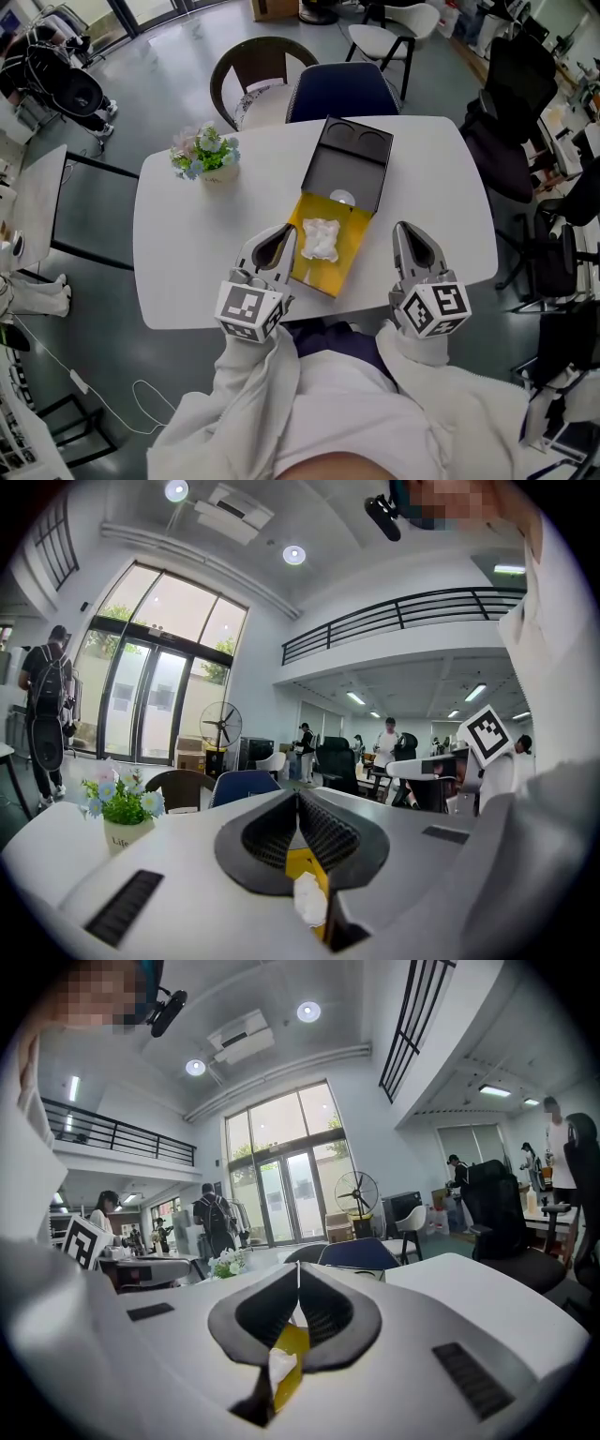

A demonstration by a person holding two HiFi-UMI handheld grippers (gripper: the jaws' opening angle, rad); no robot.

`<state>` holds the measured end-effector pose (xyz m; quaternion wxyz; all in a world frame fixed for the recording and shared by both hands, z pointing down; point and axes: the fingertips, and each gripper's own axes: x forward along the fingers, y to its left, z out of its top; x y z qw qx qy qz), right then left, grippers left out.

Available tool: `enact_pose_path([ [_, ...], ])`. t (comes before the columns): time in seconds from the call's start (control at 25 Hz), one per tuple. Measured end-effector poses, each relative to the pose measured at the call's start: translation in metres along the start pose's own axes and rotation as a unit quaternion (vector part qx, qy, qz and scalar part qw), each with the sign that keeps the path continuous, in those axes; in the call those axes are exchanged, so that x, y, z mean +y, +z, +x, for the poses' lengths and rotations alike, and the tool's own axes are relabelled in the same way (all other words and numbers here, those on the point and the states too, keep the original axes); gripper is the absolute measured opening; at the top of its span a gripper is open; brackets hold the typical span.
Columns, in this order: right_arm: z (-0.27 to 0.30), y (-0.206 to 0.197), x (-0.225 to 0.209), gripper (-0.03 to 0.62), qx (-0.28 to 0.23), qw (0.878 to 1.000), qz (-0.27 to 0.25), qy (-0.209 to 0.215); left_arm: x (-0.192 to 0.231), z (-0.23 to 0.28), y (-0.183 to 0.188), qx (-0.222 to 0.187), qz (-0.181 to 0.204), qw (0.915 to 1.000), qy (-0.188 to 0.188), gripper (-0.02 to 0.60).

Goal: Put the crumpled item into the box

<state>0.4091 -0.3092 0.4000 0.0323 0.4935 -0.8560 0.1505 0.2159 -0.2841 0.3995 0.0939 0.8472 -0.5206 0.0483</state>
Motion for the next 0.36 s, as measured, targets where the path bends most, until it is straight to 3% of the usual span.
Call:
enact_pose_path([
  [0.36, 0.0075, 0.0002, 0.0013, 0.035, 0.004, 1.0, 0.001, 0.004, 0.0068, 0.0012, -0.0013, 0.0, -0.005, 1.0, 0.006, 0.023],
])
